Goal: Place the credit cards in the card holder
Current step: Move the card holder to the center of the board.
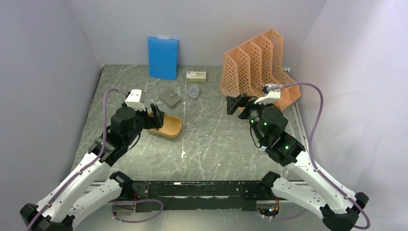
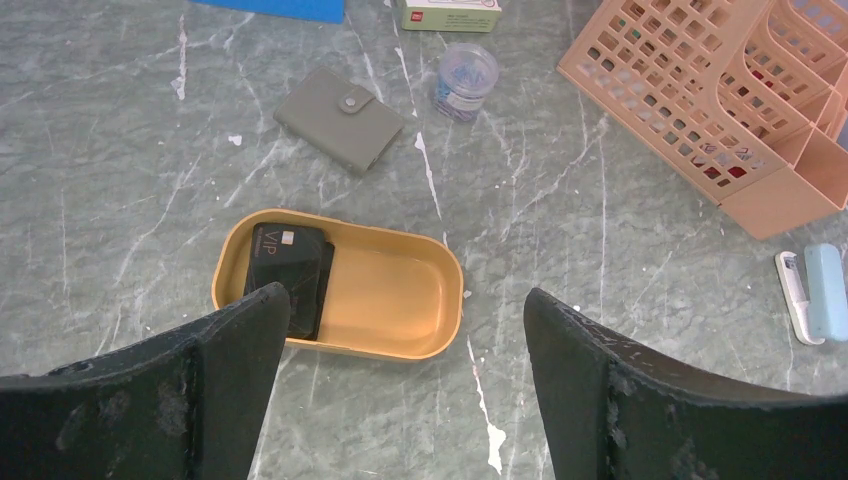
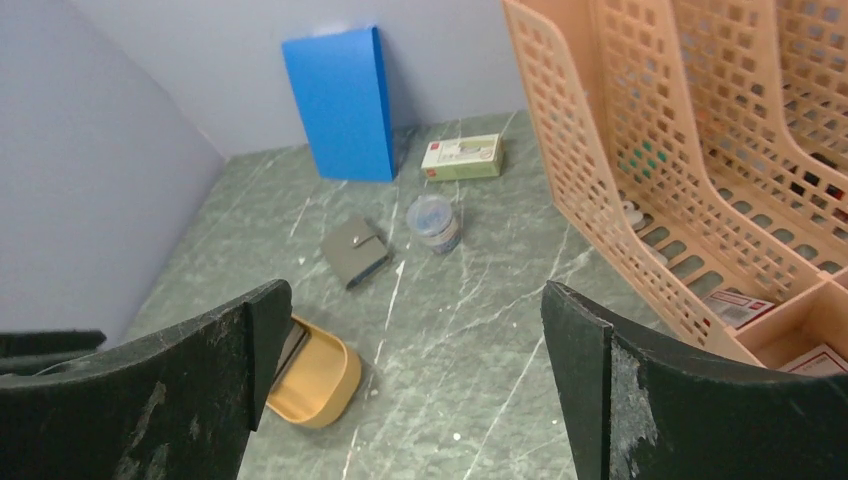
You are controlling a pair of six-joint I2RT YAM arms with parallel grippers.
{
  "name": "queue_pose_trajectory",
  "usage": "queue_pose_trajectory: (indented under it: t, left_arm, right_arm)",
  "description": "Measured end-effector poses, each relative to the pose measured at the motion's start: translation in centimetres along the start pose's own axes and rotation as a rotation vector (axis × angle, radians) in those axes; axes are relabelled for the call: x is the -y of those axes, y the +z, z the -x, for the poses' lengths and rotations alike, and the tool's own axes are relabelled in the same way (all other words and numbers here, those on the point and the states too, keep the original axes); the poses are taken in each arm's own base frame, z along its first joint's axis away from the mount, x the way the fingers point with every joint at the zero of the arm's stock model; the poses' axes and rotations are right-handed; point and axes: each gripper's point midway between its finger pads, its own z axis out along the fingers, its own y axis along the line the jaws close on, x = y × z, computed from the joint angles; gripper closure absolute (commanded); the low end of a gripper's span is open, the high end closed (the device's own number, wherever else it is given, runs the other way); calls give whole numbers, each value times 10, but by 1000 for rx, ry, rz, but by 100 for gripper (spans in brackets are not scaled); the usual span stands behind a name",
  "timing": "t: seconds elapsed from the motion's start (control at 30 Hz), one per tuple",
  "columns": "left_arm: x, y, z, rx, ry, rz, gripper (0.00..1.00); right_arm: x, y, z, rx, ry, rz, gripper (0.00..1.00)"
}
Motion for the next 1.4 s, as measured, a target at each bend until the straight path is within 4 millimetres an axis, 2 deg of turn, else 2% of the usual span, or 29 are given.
queue_pose_trajectory:
  t: [0.17,0.57,0.73,0.93,1.03,1.13,1.23,1.33,1.4]
  left_arm:
    - [0,0,0,0,0,1,9]
    - [-6,2,0,5,-5,35,10]
    - [-15,5,-1,6,-41,100,8]
    - [-31,11,-26,-87,-93,220,7]
    - [-37,18,-48,-179,-120,282,7]
    - [-45,25,-76,-280,-145,354,8]
    - [-58,31,-93,-348,-187,411,9]
    - [-70,44,-91,-375,-246,447,11]
    - [-71,62,-78,-371,-288,444,12]
  right_arm:
    - [-7,4,-10,-38,-30,35,0]
    - [9,-9,0,22,-34,5,0]
    - [9,-4,-12,-28,-81,-4,0]
    - [-1,-2,-29,-100,-109,56,2]
    - [-7,-3,-36,-125,-103,93,3]
    - [-12,-1,-52,-174,-102,120,4]
    - [-16,2,-72,-233,-94,142,5]
    - [-18,2,-88,-280,-88,155,5]
    - [-17,2,-95,-297,-85,158,5]
